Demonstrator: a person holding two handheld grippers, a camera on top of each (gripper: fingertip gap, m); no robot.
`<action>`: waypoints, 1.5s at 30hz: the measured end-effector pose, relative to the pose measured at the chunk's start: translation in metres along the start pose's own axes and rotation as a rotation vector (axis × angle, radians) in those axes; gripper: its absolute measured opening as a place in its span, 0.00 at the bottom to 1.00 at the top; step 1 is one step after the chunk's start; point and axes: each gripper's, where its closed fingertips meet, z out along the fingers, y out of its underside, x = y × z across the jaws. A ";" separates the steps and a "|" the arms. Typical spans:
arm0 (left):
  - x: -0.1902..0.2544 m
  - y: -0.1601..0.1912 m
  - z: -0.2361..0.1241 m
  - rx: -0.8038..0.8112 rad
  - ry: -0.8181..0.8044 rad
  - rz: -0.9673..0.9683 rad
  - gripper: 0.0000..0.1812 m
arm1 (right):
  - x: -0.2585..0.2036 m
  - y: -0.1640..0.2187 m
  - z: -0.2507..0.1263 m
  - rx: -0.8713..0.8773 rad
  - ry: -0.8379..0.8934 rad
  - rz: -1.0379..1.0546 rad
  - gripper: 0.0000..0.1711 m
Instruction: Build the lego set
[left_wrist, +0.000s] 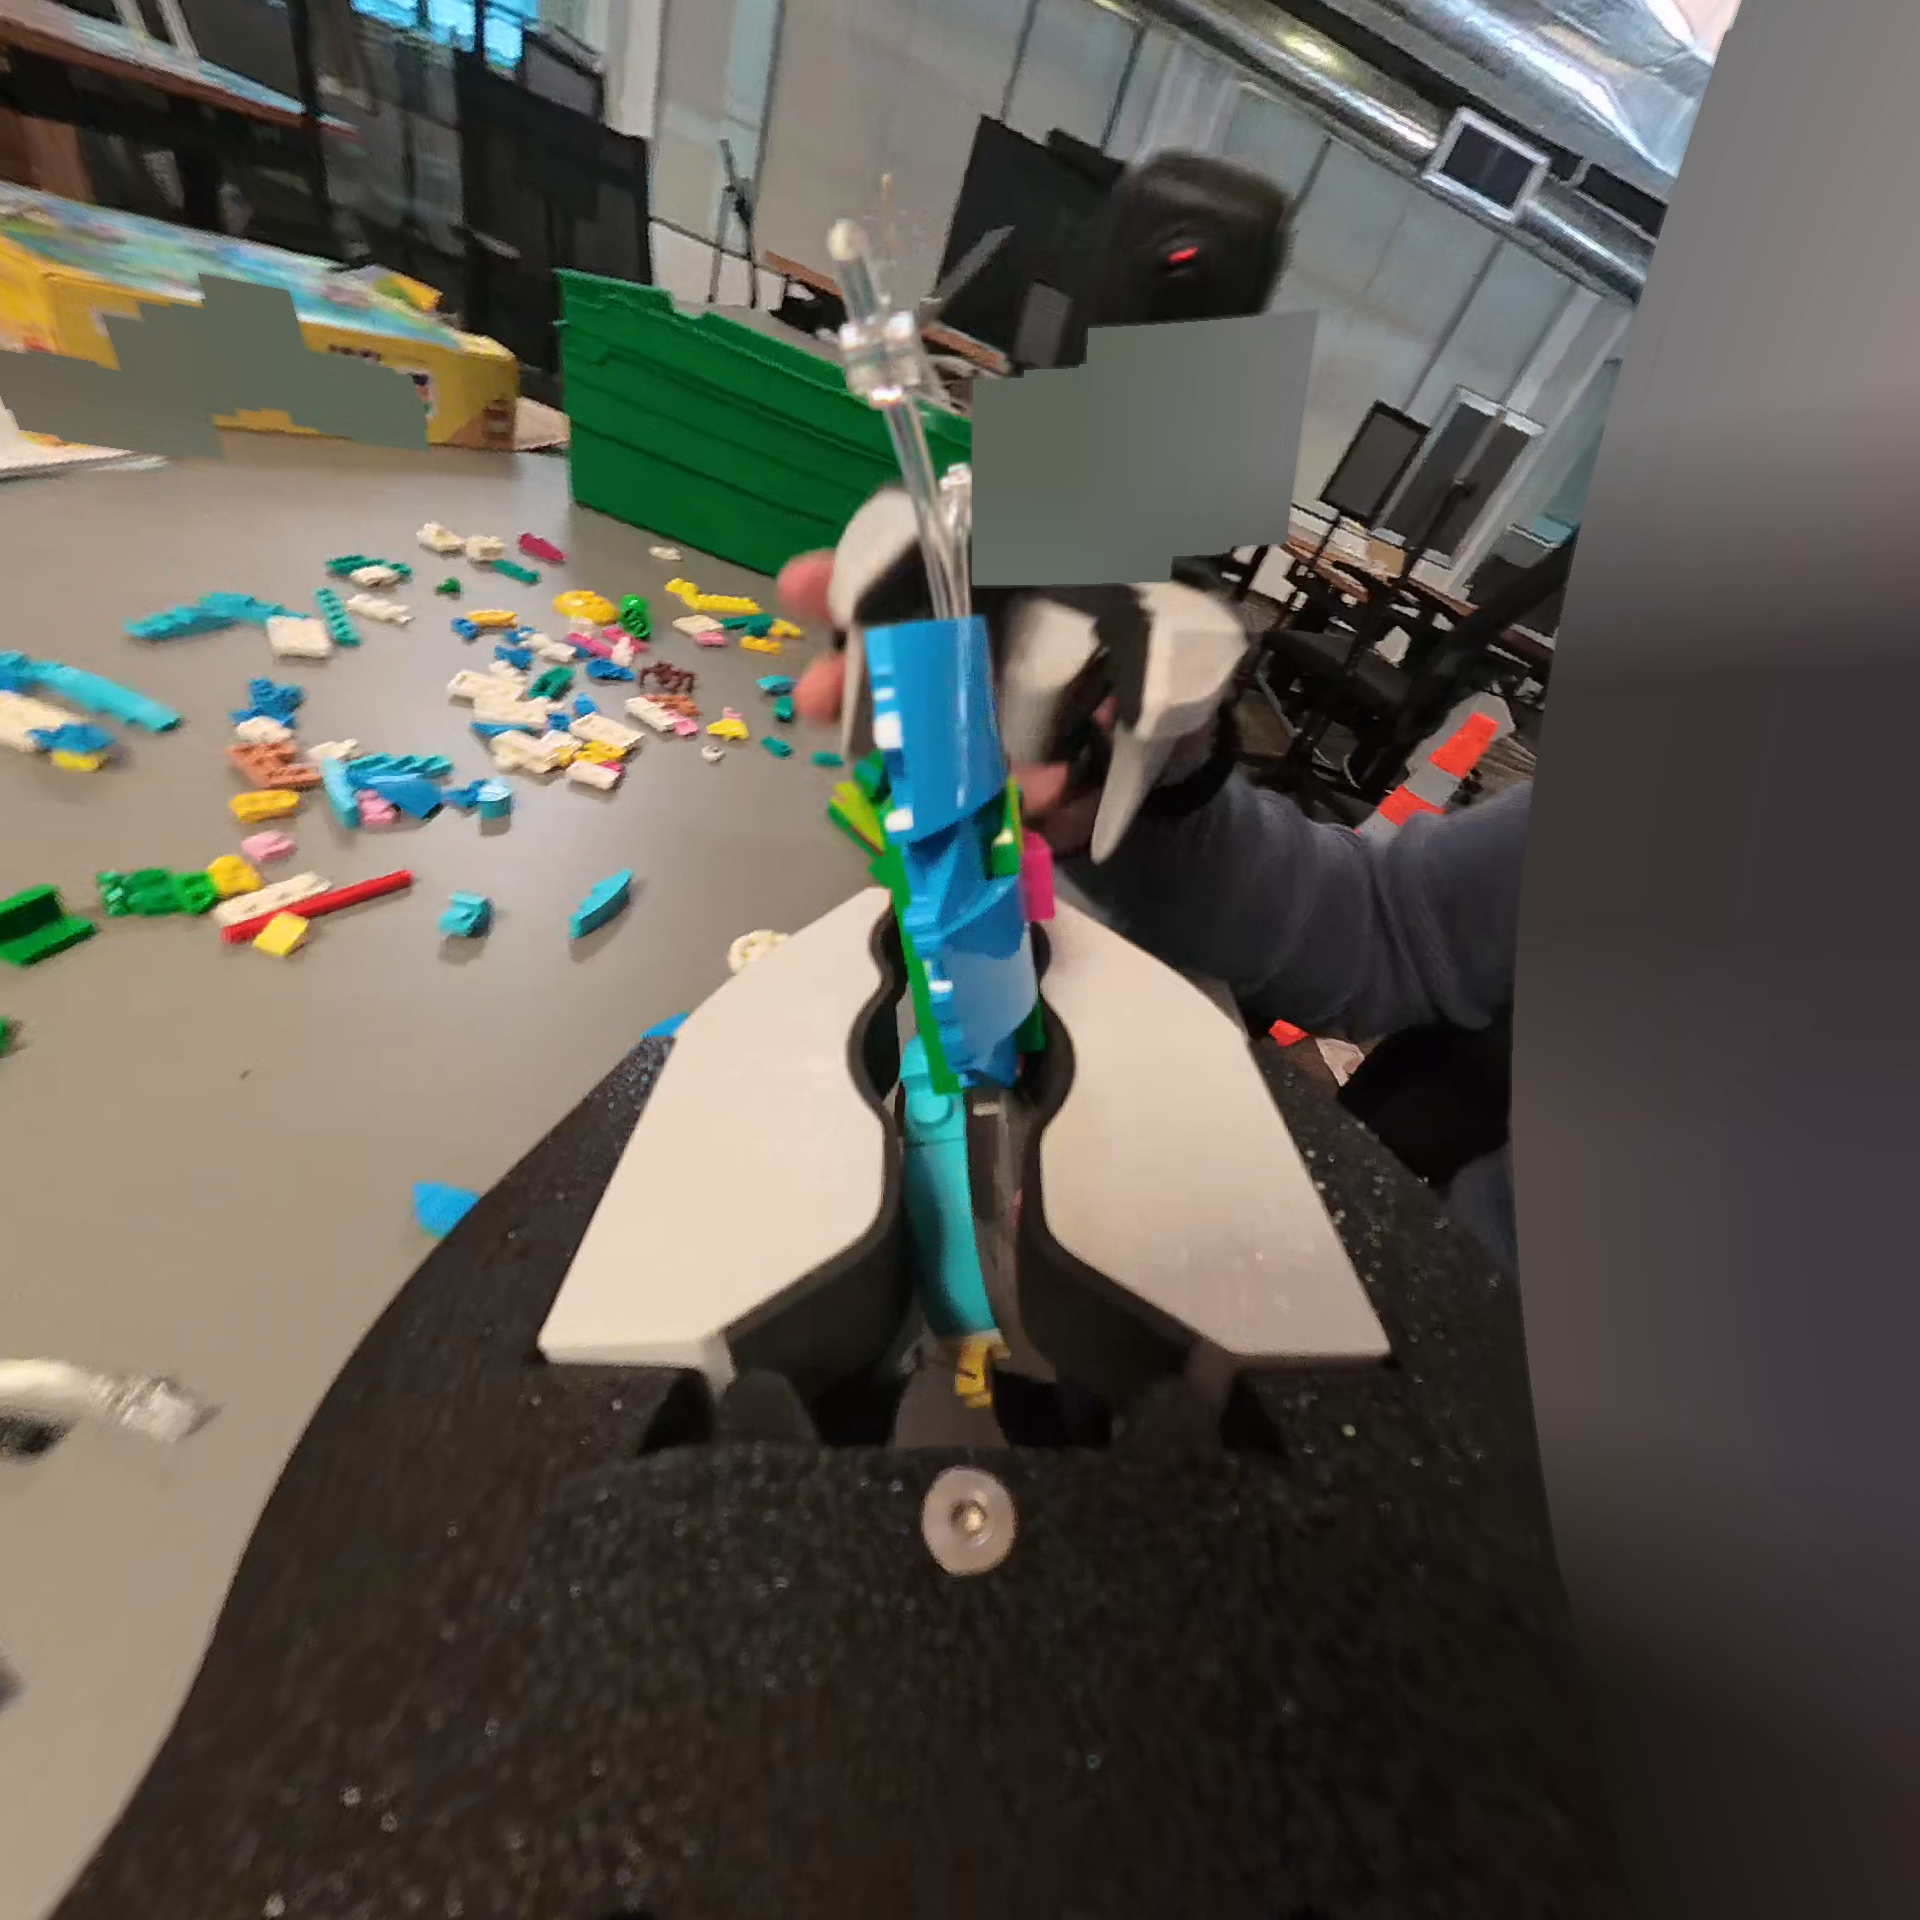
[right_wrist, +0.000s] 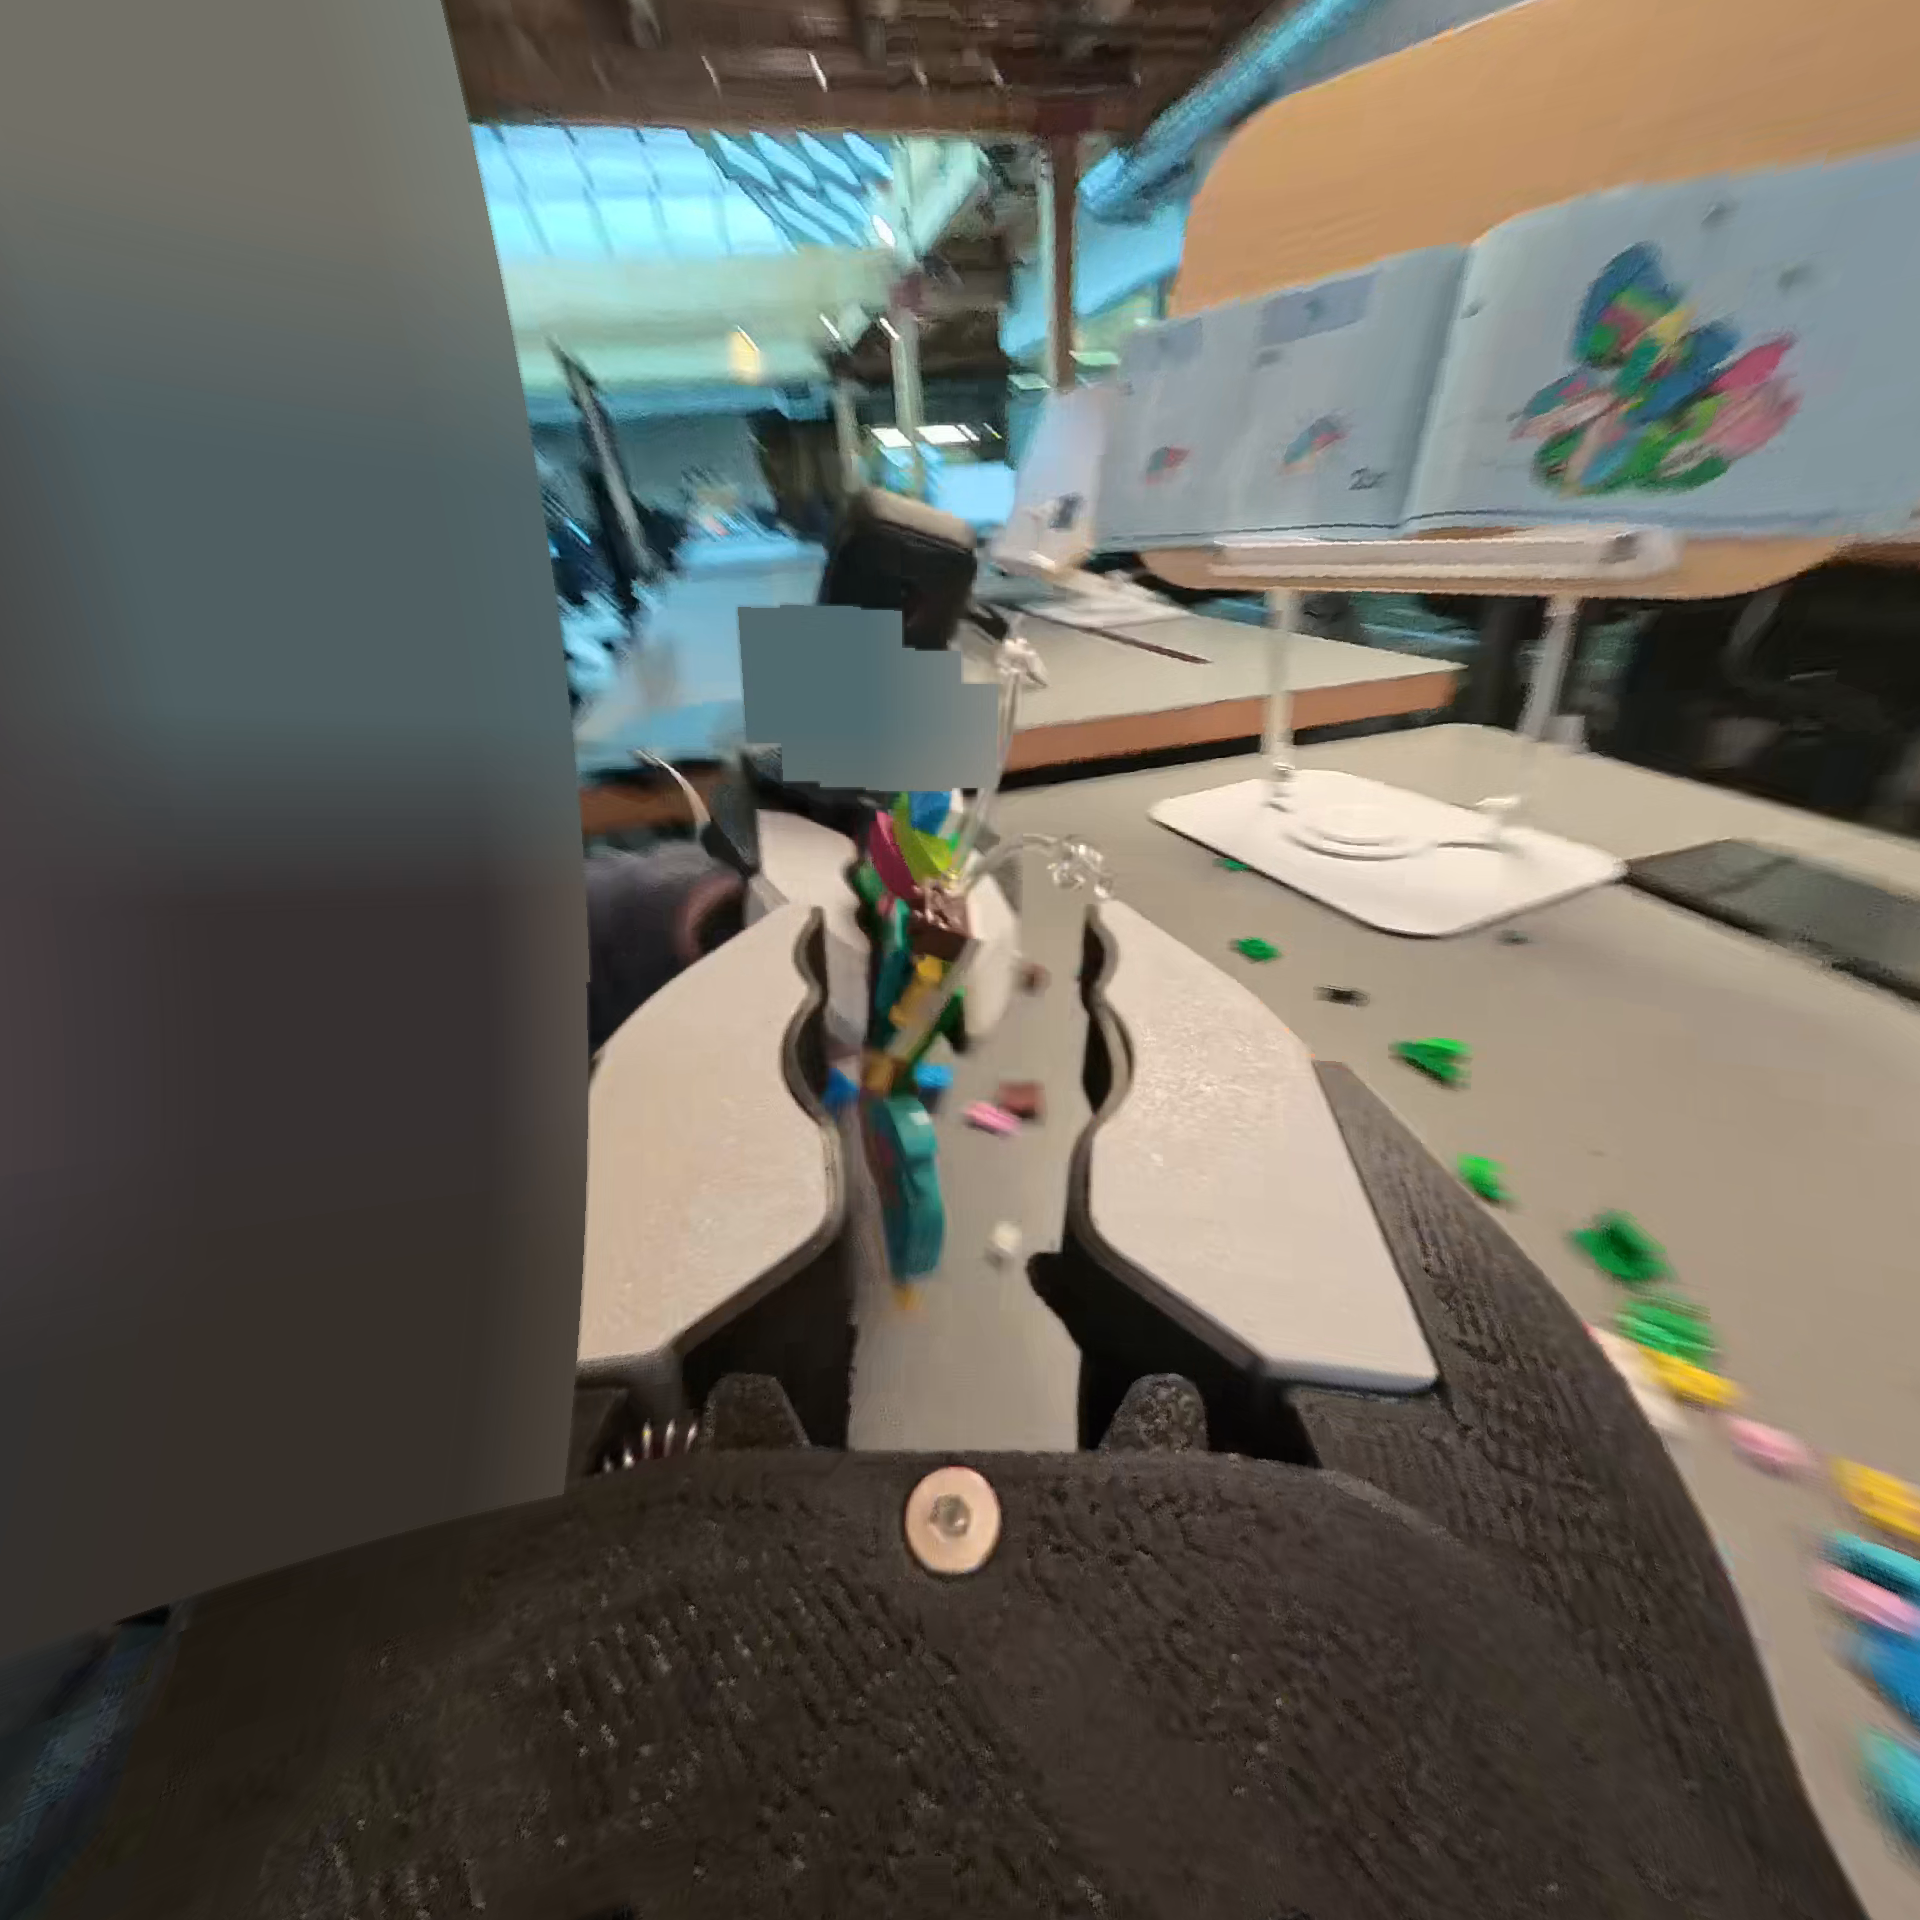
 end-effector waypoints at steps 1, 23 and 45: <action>-0.005 0.000 -0.003 0.000 -0.024 -0.023 0.11 | 0.004 -0.002 -0.011 -0.045 0.044 -0.061 0.30; -0.012 0.011 -0.006 -0.044 -0.083 -0.157 0.11 | -0.034 0.144 -0.073 -1.127 -0.019 -0.040 0.28; -0.029 0.004 -0.011 0.068 -0.232 -0.147 0.10 | 0.021 0.043 0.015 -0.823 0.493 -0.959 0.27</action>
